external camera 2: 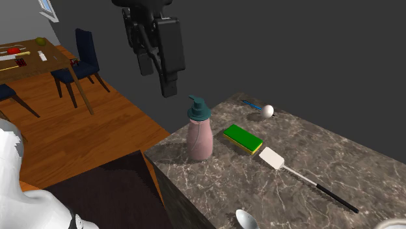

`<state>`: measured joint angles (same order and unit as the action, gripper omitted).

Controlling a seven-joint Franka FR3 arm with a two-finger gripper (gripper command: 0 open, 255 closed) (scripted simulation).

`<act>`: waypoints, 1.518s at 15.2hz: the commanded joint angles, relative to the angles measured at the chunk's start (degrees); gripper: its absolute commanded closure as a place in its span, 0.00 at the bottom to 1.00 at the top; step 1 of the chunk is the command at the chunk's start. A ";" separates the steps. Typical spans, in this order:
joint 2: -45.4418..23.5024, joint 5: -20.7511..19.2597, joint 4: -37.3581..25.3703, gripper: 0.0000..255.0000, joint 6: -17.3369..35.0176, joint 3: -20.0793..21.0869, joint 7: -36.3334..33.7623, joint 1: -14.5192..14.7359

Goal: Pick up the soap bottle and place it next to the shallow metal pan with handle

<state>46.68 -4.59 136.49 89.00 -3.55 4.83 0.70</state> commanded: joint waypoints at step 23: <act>-17.28 5.16 22.08 0.00 53.33 5.09 -2.57 7.09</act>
<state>30.04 0.55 158.26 141.29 1.42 2.40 7.74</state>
